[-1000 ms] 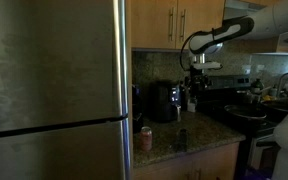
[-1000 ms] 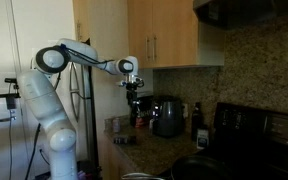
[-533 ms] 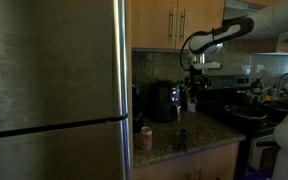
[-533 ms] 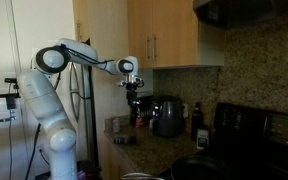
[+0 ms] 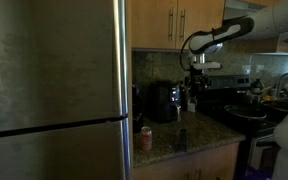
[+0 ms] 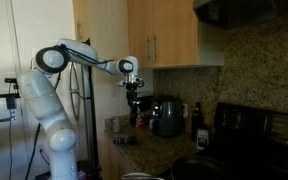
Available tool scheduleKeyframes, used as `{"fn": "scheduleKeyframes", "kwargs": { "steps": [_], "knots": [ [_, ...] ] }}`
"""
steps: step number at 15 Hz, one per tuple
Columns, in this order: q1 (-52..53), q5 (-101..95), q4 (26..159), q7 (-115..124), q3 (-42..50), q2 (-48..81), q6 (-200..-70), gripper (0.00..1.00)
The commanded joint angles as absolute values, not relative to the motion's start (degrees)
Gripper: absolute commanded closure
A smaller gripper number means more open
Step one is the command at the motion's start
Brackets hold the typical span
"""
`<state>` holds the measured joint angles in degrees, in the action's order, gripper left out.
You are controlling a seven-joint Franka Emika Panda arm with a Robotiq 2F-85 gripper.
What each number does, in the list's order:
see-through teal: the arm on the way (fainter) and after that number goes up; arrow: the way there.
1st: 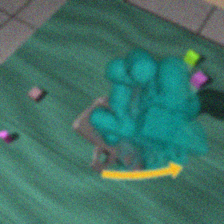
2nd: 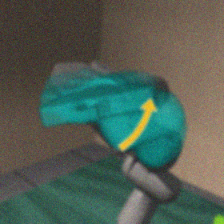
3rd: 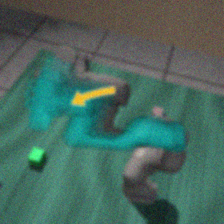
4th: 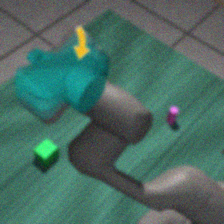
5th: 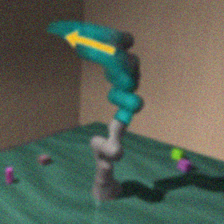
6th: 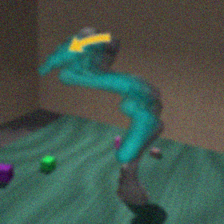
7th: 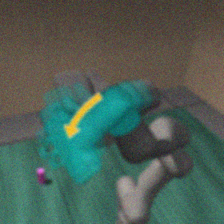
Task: Move the can to the right then back to the left of the counter
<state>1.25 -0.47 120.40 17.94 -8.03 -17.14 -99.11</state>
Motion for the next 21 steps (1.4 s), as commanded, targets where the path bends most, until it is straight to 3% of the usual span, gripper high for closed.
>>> {"fn": "scheduleKeyframes", "kwargs": {
  "steps": [1, 7, 8, 13, 14, 21],
  "knots": [
    [1.7, -0.6, 120.3, 18.0, -7.6, -17.1, -99.0, 0.00],
    [2.4, 1.8, 119.5, 13.6, -6.6, -16.6, -96.7, 0.00],
    [4.9, 3.7, 111.2, 12.6, -8.7, -15.8, -91.0, 0.00],
    [9.9, 10.6, 96.1, 7.6, -10.8, -12.4, -84.2, 0.00],
    [8.5, 8.8, 104.0, 10.1, -10.4, -16.4, -88.8, 0.00],
    [10.2, 7.9, 99.2, 5.2, -11.0, -11.5, -80.7, 0.00]
  ]
}}
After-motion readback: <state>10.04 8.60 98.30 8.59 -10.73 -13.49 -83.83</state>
